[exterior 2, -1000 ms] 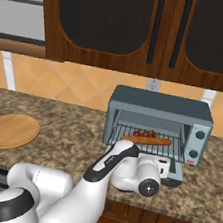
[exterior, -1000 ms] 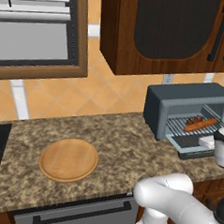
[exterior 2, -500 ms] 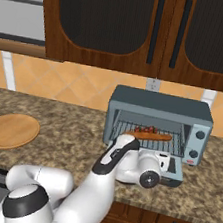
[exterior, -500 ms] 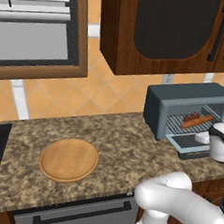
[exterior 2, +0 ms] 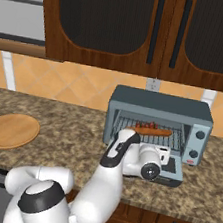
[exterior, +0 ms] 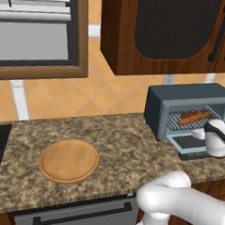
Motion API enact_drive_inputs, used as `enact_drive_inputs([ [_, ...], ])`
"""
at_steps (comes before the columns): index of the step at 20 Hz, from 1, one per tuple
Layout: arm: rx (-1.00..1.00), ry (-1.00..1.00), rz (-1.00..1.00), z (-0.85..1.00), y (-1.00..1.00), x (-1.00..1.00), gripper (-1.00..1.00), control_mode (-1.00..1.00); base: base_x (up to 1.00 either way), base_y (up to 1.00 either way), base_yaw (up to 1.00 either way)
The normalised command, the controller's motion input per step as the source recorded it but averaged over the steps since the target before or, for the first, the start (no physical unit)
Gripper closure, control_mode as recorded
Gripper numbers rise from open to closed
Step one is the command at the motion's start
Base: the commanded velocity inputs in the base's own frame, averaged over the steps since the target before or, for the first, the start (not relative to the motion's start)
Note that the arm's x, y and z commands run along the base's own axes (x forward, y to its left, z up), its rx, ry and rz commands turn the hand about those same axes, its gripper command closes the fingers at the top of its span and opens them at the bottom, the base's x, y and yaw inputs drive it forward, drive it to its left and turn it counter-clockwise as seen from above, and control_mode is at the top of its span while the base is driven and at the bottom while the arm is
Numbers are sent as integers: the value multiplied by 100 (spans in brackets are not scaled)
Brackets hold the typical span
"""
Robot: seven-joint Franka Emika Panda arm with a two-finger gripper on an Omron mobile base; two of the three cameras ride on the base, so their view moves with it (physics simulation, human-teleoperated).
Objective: Pick up the kebab skewer and baguette bread, and place them inside the toaster oven. Close the toaster oven door and start by setting the timer.
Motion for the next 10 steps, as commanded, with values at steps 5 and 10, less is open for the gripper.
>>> enact_drive_inputs([
  [5, 0, 0, 0, 0, 0, 18, -100, -100, 0, 0, 0],
  [10, 0, 0, 0, 0, 0, 13, -100, -100, 0, 0, 0],
])
